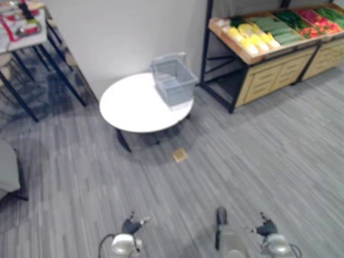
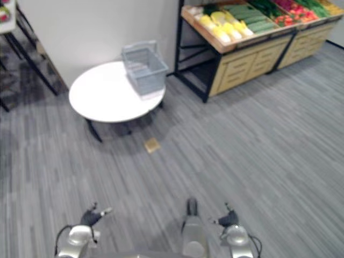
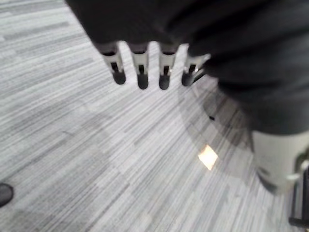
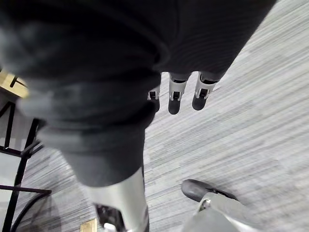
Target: Pick vegetable in the basket
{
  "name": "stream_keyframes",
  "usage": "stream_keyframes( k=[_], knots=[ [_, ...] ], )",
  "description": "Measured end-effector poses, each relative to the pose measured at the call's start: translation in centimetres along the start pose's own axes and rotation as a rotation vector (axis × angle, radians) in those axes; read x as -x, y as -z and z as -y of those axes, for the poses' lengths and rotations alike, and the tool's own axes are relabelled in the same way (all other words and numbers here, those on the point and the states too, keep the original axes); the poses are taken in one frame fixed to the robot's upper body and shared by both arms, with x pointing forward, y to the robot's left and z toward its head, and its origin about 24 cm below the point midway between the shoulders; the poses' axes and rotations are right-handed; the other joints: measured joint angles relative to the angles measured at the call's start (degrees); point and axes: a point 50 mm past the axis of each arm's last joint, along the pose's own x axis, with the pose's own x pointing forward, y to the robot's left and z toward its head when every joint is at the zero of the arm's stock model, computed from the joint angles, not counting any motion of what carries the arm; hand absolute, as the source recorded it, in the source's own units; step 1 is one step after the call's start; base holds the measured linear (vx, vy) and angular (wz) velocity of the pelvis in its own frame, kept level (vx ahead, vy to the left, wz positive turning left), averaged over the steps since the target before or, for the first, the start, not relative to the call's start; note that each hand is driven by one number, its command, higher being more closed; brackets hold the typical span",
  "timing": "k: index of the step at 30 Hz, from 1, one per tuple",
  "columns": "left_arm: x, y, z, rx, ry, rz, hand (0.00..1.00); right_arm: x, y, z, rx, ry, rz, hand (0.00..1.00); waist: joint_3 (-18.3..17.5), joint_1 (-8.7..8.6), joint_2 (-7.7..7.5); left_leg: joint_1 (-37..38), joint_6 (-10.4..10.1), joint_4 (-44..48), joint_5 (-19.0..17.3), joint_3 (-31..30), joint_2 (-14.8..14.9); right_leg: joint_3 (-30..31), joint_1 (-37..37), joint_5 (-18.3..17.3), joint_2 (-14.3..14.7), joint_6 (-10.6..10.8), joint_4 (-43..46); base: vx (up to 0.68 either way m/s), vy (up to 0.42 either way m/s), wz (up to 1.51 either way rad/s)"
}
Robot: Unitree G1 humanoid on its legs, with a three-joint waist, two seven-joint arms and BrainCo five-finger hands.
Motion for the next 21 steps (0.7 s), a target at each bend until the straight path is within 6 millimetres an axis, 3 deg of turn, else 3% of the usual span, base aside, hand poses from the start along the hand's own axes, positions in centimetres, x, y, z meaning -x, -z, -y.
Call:
stream_keyframes(
  k=[1,2,3,4,6,8,11,12,14,15,17,18,19,20,21],
  knots=[
    [0.1,0.3,0.3,-0.003,0.008,-0.012,0.00,-0.2,-0.6,0.2,0.006,0.004,0.015,0.00,0.64,-0.09,1.20,-6.35,0.00,15.31,2.16,0.35,2.77,-1.21,1.41,-1.35,1.06,-2.69,2.26,0.57,-0.539,0.36],
    [0.2,0.4,0.8,0.003,0.018,-0.014,0.00,-0.3,-0.9,0.6,0.011,0.014,0.026,0.00,0.99,-0.19,2.26,-9.57,0.13,22.92,5.12,0.53,4.80,-2.31,3.03,-2.18,2.27,-3.93,1.74,0.59,-0.515,0.17],
    [0.5,0.9,1.6,0.015,0.041,-0.032,0.00,-0.4,-1.6,1.1,0.020,0.026,0.049,0.00,2.09,0.25,3.77,-14.76,0.37,35.89,11.11,2.34,9.25,-3.59,7.59,-3.81,4.89,-5.99,-0.16,0.59,-0.420,-0.10],
    [0.9,1.5,2.2,0.023,0.061,-0.049,0.00,-0.6,-2.2,1.2,0.023,0.033,0.065,0.00,3.47,1.43,4.16,-16.95,0.52,45.56,10.65,5.57,11.72,-3.62,13.67,-4.90,6.72,-7.30,-3.03,0.59,-0.395,-0.18],
    [1.4,2.4,2.4,0.026,0.068,-0.071,0.00,-0.7,-3.1,1.1,0.025,0.046,0.092,0.00,4.13,2.47,2.76,-20.34,0.58,50.60,10.04,9.20,10.36,-3.52,21.67,-5.82,7.01,-8.38,-8.25,0.62,-0.404,-0.17],
    [1.7,2.7,2.8,0.033,0.074,-0.075,0.00,-0.9,-4.7,1.3,0.039,0.051,0.150,0.00,4.07,3.65,2.14,-25.87,-0.33,47.26,9.17,13.42,7.88,-3.53,26.17,-6.15,7.34,-8.56,-12.88,0.50,-0.266,-0.12],
    [1.7,2.7,2.6,0.041,0.068,-0.071,0.00,-1.0,-7.6,1.9,0.049,0.075,0.241,0.00,4.31,4.62,1.69,-30.05,-0.09,23.60,9.46,20.50,3.20,-4.31,31.41,-6.23,7.69,-7.91,-18.18,0.50,-0.085,0.01],
    [1.7,2.7,2.7,0.042,0.069,-0.071,0.00,-1.1,-8.7,2.5,0.057,0.090,0.276,0.00,4.27,4.57,1.61,-30.20,0.04,10.63,12.17,22.17,0.77,-5.02,33.29,-6.90,7.68,-7.71,-19.15,0.42,0.005,0.15],
    [1.9,2.9,2.8,0.047,0.072,-0.074,0.00,-1.2,-10.8,3.4,0.092,0.122,0.338,0.00,4.07,4.63,1.98,-30.65,0.05,-4.02,16.93,21.96,-1.08,-4.90,35.67,-7.79,8.54,-6.53,-20.61,0.55,0.083,-0.02],
    [2.1,3.1,2.9,0.050,0.073,-0.080,0.00,-1.1,-12.1,3.9,0.103,0.142,0.378,0.00,4.02,4.85,2.06,-31.18,0.49,-5.86,17.39,21.57,-1.07,-4.56,37.44,-8.99,9.08,-5.15,-20.75,0.69,0.193,-0.35],
    [2.1,3.5,2.5,0.043,0.065,-0.089,0.00,-0.7,-13.1,3.7,0.147,0.152,0.431,0.00,3.10,6.63,0.51,-29.37,5.78,-5.20,24.71,21.95,-2.29,-3.15,37.36,-13.34,6.98,-2.89,-13.33,0.61,0.209,-0.36],
    [2.1,3.6,2.3,0.038,0.062,-0.093,0.00,-0.6,-13.5,3.5,0.165,0.152,0.449,0.00,3.06,6.57,-0.18,-28.41,7.26,-5.33,25.78,21.99,-3.02,-3.07,35.77,-14.08,5.93,-1.97,-8.13,0.55,0.201,-0.10],
    [2.0,3.9,1.6,0.018,0.052,-0.099,0.00,-0.4,-14.1,2.8,0.182,0.142,0.475,0.00,3.07,6.60,-2.49,-25.20,7.74,-6.58,26.07,22.26,-4.83,-2.76,31.26,-14.04,3.17,-0.97,5.60,0.44,0.177,0.01],
    [2.0,4.1,1.3,0.009,0.045,-0.104,0.00,-0.3,-14.3,2.2,0.191,0.130,0.486,0.00,3.06,6.66,-4.01,-23.39,8.79,-7.54,25.58,22.43,-6.44,-2.36,28.96,-12.84,1.30,0.97,12.50,0.55,0.207,0.19],
    [1.9,4.2,0.4,-0.014,0.030,-0.108,0.00,-0.1,-14.8,1.2,0.204,0.107,0.505,0.00,3.15,6.45,-6.40,-20.22,10.91,-8.31,23.95,21.38,-9.14,-0.05,24.81,-6.08,-1.03,4.81,24.27,0.52,0.152,0.52]
  ],
)
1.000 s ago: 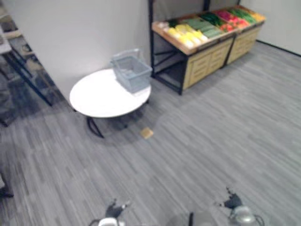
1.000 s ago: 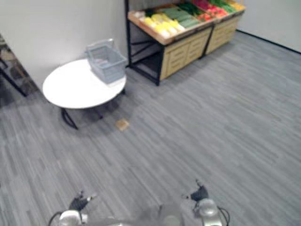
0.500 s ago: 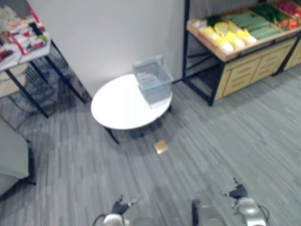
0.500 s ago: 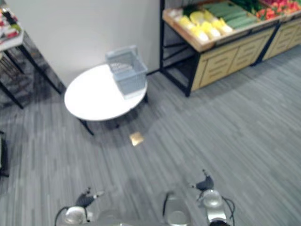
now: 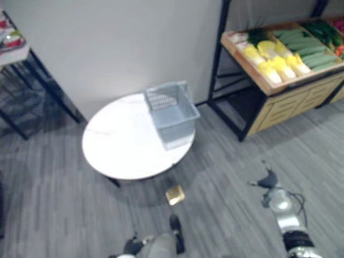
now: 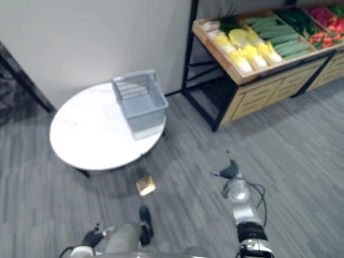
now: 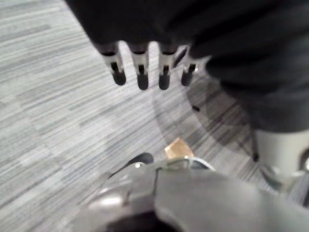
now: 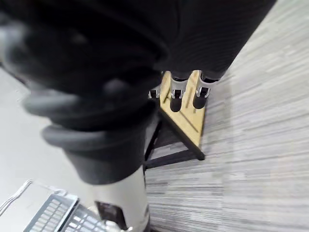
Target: Pick vegetable in the basket
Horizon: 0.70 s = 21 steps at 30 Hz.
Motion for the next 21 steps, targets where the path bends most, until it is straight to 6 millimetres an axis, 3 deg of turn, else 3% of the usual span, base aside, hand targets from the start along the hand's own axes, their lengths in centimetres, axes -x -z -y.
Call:
stream_keyframes(
  k=[1,2,3,4,5,8,9,10,11,12,13,14,17,21],
  knots=[
    [-0.2,-0.4,-0.2,-0.012,-0.001,0.009,0.00,-0.2,-0.8,-0.5,0.012,-0.019,0.028,0.00,0.07,-0.22,-0.34,2.17,0.66,0.52,-1.63,-1.94,-0.85,2.02,-3.72,1.26,-0.57,0.02,8.83,0.51,0.123,0.66],
    [-0.3,-0.7,0.0,-0.012,0.004,0.015,0.00,-0.3,-1.3,-0.6,0.025,-0.023,0.047,0.00,0.08,-0.26,-0.21,3.40,0.86,0.72,-2.29,-2.97,-0.94,1.98,-5.15,0.25,-0.59,-1.74,11.57,0.48,0.078,0.78],
    [-0.4,-1.1,0.2,-0.012,0.006,0.026,0.00,-0.5,-2.7,-0.8,0.051,-0.029,0.099,0.00,0.48,-0.47,0.81,5.83,0.94,0.90,-3.62,-4.53,-0.72,0.90,-7.42,-1.86,-0.78,-5.36,12.97,0.52,0.049,0.89],
    [-0.5,-1.5,0.2,-0.013,0.007,0.039,0.00,-0.8,-4.7,-0.8,0.066,-0.027,0.181,0.00,0.53,-0.58,1.74,7.99,0.76,0.08,-4.52,-6.84,-0.73,-0.60,-9.95,-3.31,-1.03,-7.75,8.89,0.43,0.036,0.82],
    [-0.5,-1.7,0.2,-0.013,0.007,0.042,0.00,-0.8,-5.0,-0.8,0.067,-0.026,0.196,0.00,0.46,-0.62,1.84,8.23,0.76,-0.18,-4.56,-7.45,-0.76,-0.84,-10.48,-3.52,-1.04,-8.10,7.44,0.50,-0.022,1.03],
    [-0.9,-3.4,0.3,-0.024,0.012,0.092,0.00,-1.4,-8.0,0.2,0.073,0.014,0.295,0.00,0.37,-1.67,2.03,9.16,-0.21,-1.83,-4.90,-14.24,-0.66,0.44,-12.46,-3.58,1.35,-8.28,-17.21,0.39,-0.103,1.19],
    [-1.0,-3.8,0.5,-0.033,0.021,0.105,0.00,-1.7,-8.7,0.7,0.077,0.028,0.317,0.00,0.27,-1.88,1.97,9.33,-1.26,-1.77,-5.31,-15.82,-0.36,2.71,-11.73,-2.41,2.50,-7.46,-28.58,0.30,-0.162,1.01],
    [-1.0,-4.0,0.6,-0.040,0.027,0.112,0.00,-1.9,-9.2,1.1,0.081,0.039,0.331,0.00,0.19,-1.84,1.96,9.48,-2.86,-1.37,-6.18,-16.63,-0.31,4.24,-11.27,0.95,2.99,-7.52,-36.43,0.30,-0.184,0.94],
    [-1.0,-4.0,0.7,-0.044,0.029,0.113,0.00,-1.9,-9.4,1.1,0.081,0.041,0.335,0.00,0.07,-1.76,1.75,9.60,-3.80,-1.08,-6.76,-17.02,-0.36,4.85,-11.18,3.81,2.98,-7.44,-38.76,0.29,-0.236,0.78],
    [-1.0,-3.9,0.8,-0.060,0.036,0.114,0.00,-2.0,-9.8,1.2,0.084,0.042,0.346,0.00,-0.27,-1.27,0.98,9.88,-5.74,-0.61,-8.04,-17.23,-0.99,5.22,-10.82,9.38,2.01,-7.83,-40.70,0.22,-0.241,0.52],
    [-1.0,-3.9,0.5,-0.065,0.031,0.114,0.00,-2.0,-10.0,1.1,0.088,0.042,0.350,0.00,-0.57,-1.01,0.19,10.44,-6.44,-0.72,-8.71,-17.46,-1.64,5.01,-10.33,11.68,1.13,-7.96,-40.52,0.27,-0.348,0.49],
    [-1.0,-3.3,0.8,-0.060,0.038,0.088,0.00,-2.3,-10.1,1.5,0.110,0.047,0.355,0.00,-0.61,-0.28,1.71,11.55,-7.54,-0.56,-10.43,-17.85,-0.71,3.47,-9.27,12.60,1.56,-7.37,-39.65,0.24,-0.336,0.42],
    [-0.3,-2.1,2.2,-0.027,0.062,0.062,0.00,-2.7,-13.5,1.8,0.149,0.056,0.453,0.00,-1.70,-0.61,6.38,9.39,-10.00,2.87,-12.86,-16.89,4.93,-0.19,-7.18,10.94,5.45,-9.02,-42.82,0.22,-0.285,0.32],
    [-0.4,-2.2,1.7,-0.017,0.047,0.060,0.00,-3.3,-17.9,3.0,0.171,0.098,0.563,0.00,0.51,-0.67,6.50,3.49,-10.80,15.46,-13.91,-17.10,8.12,-4.45,-3.82,9.94,7.03,-11.38,-44.50,0.12,-0.168,0.59]
  ],
)
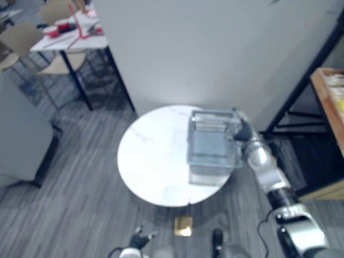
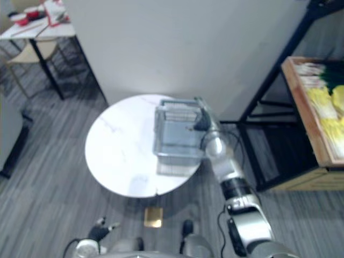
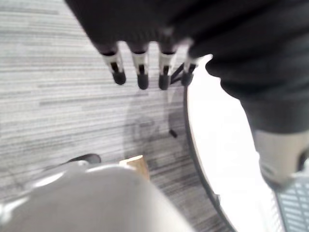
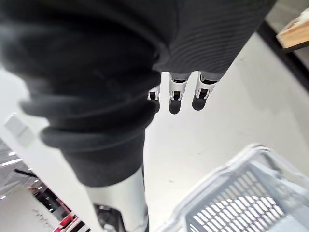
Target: Pick vegetable in the basket
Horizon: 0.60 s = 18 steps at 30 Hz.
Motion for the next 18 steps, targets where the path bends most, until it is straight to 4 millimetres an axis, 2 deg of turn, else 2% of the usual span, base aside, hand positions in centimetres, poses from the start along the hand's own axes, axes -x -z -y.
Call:
stream_keyframes(
  k=[1,2,3,4,5,6,8,11,13,18],
  knots=[
    [0.0,0.1,0.0,0.003,-0.003,-0.003,0.00,-1.0,-1.3,0.4,0.025,0.001,0.041,0.00,0.85,0.38,0.13,-2.88,-0.62,5.39,-1.09,0.09,0.54,-0.47,1.21,-0.30,-0.13,-0.59,-0.52,0.04,-0.069,0.23],
    [0.1,0.1,0.1,0.004,-0.001,-0.005,0.00,-1.5,-2.0,0.5,0.037,0.000,0.064,0.00,1.01,0.64,0.35,-3.75,-0.50,5.96,-1.54,0.09,0.61,-0.58,1.37,-0.32,-0.18,-0.61,-0.68,0.04,-0.050,0.11],
    [0.2,0.3,0.3,0.008,0.004,-0.010,0.00,-2.3,-3.5,0.6,0.061,-0.007,0.110,0.00,1.07,0.82,1.12,-4.81,-0.37,3.04,-1.14,0.03,0.65,-0.68,1.03,-0.25,-0.14,-0.46,-0.82,0.03,0.002,-0.04],
    [0.5,0.9,0.8,0.015,0.014,-0.025,0.00,-2.9,-4.6,1.0,0.087,-0.008,0.153,0.00,0.96,0.90,2.75,-4.94,0.10,-2.75,2.34,0.07,1.05,-0.71,0.41,-0.10,0.82,-0.17,-1.08,0.03,0.033,-0.12],
    [0.4,0.8,0.8,0.015,0.013,-0.026,0.00,-3.2,-5.0,1.2,0.088,-0.002,0.168,0.00,1.53,1.41,2.62,-4.72,0.13,-3.73,2.22,0.28,1.19,-0.40,0.29,-0.07,0.73,-0.08,-1.23,0.04,0.077,-0.04],
    [0.4,0.8,0.7,0.013,0.011,-0.021,0.00,-3.5,-5.3,1.5,0.096,0.001,0.173,0.00,1.99,1.68,1.58,-4.61,0.72,-6.39,3.36,0.38,-0.01,-0.49,-0.26,0.45,-0.22,0.62,-2.01,0.05,0.099,0.19],
    [0.1,0.2,0.2,-0.003,0.004,-0.006,0.00,-4.2,-5.3,2.5,0.134,0.017,0.162,0.00,3.03,1.61,0.83,-4.69,1.33,-10.04,5.96,0.16,-1.86,-1.35,-1.97,0.71,-1.98,1.02,-1.54,0.05,0.109,0.34],
    [-0.2,-1.0,0.4,-0.017,0.010,0.033,0.00,-6.0,-6.4,4.9,0.195,0.060,0.158,0.00,5.01,1.58,1.75,-5.59,1.82,-14.75,9.13,0.15,-4.23,-1.67,-5.42,0.79,-3.93,1.18,-0.33,0.02,0.082,0.17],
    [-0.2,-2.0,0.5,-0.025,0.008,0.081,0.00,-6.9,-7.1,7.6,0.237,0.114,0.160,0.00,6.97,1.57,2.78,-6.08,2.01,-16.77,10.56,-0.11,-5.09,-2.09,-6.94,0.84,-4.73,1.26,0.43,0.02,0.075,0.17],
    [-0.5,-4.0,0.4,-0.045,-0.002,0.158,0.00,-7.8,-8.0,12.4,0.296,0.228,0.146,0.00,10.02,1.04,3.98,-8.19,1.85,-19.53,13.08,-2.42,-5.68,-4.05,-9.78,0.84,-5.53,1.26,1.63,-0.01,0.020,0.25]
  ],
)
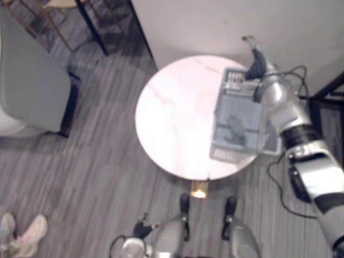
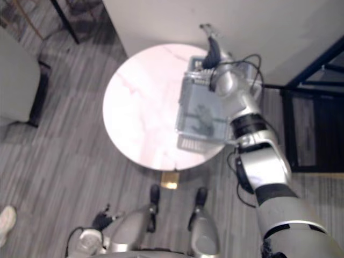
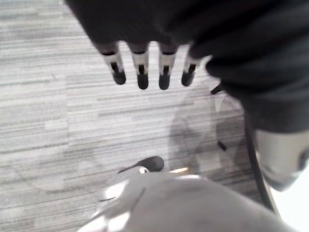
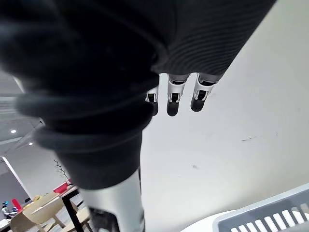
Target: Pick vegetable in the basket
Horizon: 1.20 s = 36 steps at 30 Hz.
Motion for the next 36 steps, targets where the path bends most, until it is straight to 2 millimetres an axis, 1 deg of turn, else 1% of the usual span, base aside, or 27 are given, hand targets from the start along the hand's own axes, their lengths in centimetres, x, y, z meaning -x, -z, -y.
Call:
stream_keyframes(
  k=[2,3,5,6,7,11,12,15,21,26,30,36],
  knots=[
    [-0.2,-0.9,0.1,-0.016,0.006,0.039,0.00,-0.7,0.4,1.8,0.022,0.046,-0.027,0.00,1.77,-0.25,1.08,-0.57,0.00,-2.10,1.62,-0.64,-0.12,-0.73,-1.38,-0.05,-0.20,0.05,0.57,-0.06,0.006,0.21],
    [-0.3,-1.1,0.2,-0.020,0.009,0.048,0.00,-0.8,0.6,2.1,0.028,0.054,-0.036,0.00,1.93,-0.30,1.37,-0.98,0.22,-2.47,2.02,-0.75,-0.19,-0.80,-1.96,-0.06,-0.22,0.06,0.76,-0.06,-0.003,0.16],
    [-0.4,-1.7,0.5,-0.032,0.022,0.068,0.00,-0.9,1.8,3.2,0.051,0.070,-0.079,0.00,2.67,-0.24,2.50,-2.06,0.27,-3.87,3.38,-0.96,-0.38,-0.92,-3.89,-0.05,-0.28,0.06,1.52,-0.05,-0.002,0.10],
    [-0.5,-1.9,0.6,-0.038,0.029,0.074,0.00,-0.8,2.5,3.5,0.063,0.070,-0.103,0.00,2.95,-0.27,3.09,-2.36,0.45,-4.28,3.85,-1.11,-0.46,-0.93,-4.45,-0.05,-0.35,0.06,1.81,-0.06,0.011,0.08],
    [-0.5,-2.1,0.8,-0.038,0.037,0.079,0.00,-0.5,3.6,3.8,0.079,0.067,-0.145,0.00,3.29,-0.39,3.83,-3.07,0.64,-4.28,4.11,-1.27,-0.62,-0.92,-5.26,-0.02,-0.51,0.10,2.10,-0.04,0.011,0.07],
    [-0.6,-2.3,1.3,-0.037,0.058,0.082,0.00,0.2,5.5,3.4,0.118,0.043,-0.209,0.00,3.83,-0.83,5.03,-3.97,0.65,-4.34,4.58,-1.26,-0.71,-0.66,-6.58,0.01,-0.65,0.14,2.81,-0.02,0.005,-0.01],
    [-0.6,-2.2,1.4,-0.043,0.063,0.078,0.00,0.3,5.6,3.3,0.134,0.052,-0.205,1.00,3.95,-0.88,5.33,-3.97,0.63,-4.35,4.59,-1.01,-0.64,-0.33,-6.85,0.01,-0.56,0.14,2.96,-0.02,-0.007,-0.16],
    [-0.8,-2.6,1.5,-0.062,0.072,0.086,0.00,0.6,6.0,2.9,0.156,0.049,-0.206,1.00,3.89,-0.94,5.53,-3.93,0.47,-4.36,4.70,-0.68,-0.45,0.26,-7.33,0.00,-0.25,0.14,3.41,-0.01,-0.013,-0.10],
    [-1.3,-4.2,1.8,-0.101,0.091,0.132,0.00,1.1,6.2,2.1,0.170,0.037,-0.196,1.00,3.88,-1.27,5.56,-3.97,0.46,-4.47,5.26,-0.80,-0.46,0.54,-7.68,-0.01,-0.29,0.14,3.89,0.00,-0.002,-0.01],
    [-1.4,-4.3,1.8,-0.106,0.093,0.133,0.00,1.3,6.4,1.6,0.167,0.024,-0.209,1.00,3.88,-2.35,5.56,-3.87,0.67,-4.56,5.66,-1.22,-0.68,0.34,-7.41,0.16,-0.58,0.39,3.93,0.00,-0.003,0.03],
    [-1.4,-4.3,1.8,-0.107,0.094,0.134,0.00,1.9,7.3,0.9,0.177,-0.002,-0.242,1.00,3.87,-2.36,5.53,-2.92,0.59,-4.42,5.88,-1.98,-0.67,-0.40,-6.00,0.26,-0.67,0.48,3.90,0.02,-0.016,0.09],
    [-1.4,-4.5,1.9,-0.105,0.096,0.143,0.00,2.8,8.1,-0.7,0.183,-0.076,-0.279,1.00,3.84,-2.47,5.45,-0.64,0.56,-4.43,5.93,-2.19,-0.57,-0.91,-3.38,0.25,-0.69,0.49,3.90,0.00,-0.007,0.02]
  ],
)
